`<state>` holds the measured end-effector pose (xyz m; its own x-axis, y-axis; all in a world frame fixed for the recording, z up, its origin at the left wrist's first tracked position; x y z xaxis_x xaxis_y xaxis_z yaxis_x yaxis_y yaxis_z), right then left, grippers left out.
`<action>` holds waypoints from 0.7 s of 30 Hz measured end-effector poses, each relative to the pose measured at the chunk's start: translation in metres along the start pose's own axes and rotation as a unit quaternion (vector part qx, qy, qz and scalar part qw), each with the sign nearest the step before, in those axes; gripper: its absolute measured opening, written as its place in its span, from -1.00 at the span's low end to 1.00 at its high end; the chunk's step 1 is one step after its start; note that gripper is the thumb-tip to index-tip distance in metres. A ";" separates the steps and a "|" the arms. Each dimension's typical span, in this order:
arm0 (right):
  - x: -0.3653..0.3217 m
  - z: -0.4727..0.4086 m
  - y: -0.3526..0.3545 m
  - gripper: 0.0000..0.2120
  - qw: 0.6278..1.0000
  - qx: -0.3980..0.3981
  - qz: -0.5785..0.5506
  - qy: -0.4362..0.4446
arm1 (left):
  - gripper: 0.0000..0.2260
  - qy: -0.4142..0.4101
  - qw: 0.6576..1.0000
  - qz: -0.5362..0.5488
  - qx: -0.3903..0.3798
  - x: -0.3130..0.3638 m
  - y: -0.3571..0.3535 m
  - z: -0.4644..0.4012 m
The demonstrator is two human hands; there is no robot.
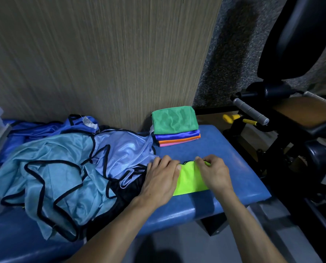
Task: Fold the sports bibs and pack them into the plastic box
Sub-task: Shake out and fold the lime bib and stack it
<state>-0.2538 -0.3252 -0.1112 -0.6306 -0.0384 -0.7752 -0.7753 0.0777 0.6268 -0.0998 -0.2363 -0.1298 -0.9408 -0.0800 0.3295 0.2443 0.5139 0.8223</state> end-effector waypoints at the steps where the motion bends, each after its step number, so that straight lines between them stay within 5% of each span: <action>1: 0.000 -0.004 -0.002 -0.70 1.000 0.005 -0.010 0.000 | -0.45 0.002 1.000 0.005 -0.006 -0.001 0.000 -0.002; 7: -0.002 -0.039 -0.009 -0.76 0.999 0.038 -0.021 0.014 | -0.49 -0.060 0.997 -0.029 0.025 0.005 0.012 -0.018; 11: -0.010 -0.057 -0.014 -0.73 0.996 0.066 -0.058 0.022 | -0.39 -0.136 0.988 -0.057 -0.052 0.008 0.000 -0.026; 21: -0.026 -0.078 -0.025 -0.65 0.994 0.045 -0.013 0.100 | -0.47 -0.113 0.987 -0.112 -0.008 -0.007 -0.025 -0.049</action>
<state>-0.2207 -0.4037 -0.1001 -0.6123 -0.2375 -0.7541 -0.7904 0.1618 0.5909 -0.0873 -0.2907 -0.1297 -0.9996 0.0029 0.0280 0.0258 0.4910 0.8708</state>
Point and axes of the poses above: each hand's wrist, its own z-axis away from the middle knuckle, its own y-axis out of the back of the hand, x = y × z, the point moved 6 cm from there along -z, towards the middle knuckle, and after that the axes turned 12 degrees about x, right-handed, at the moved point
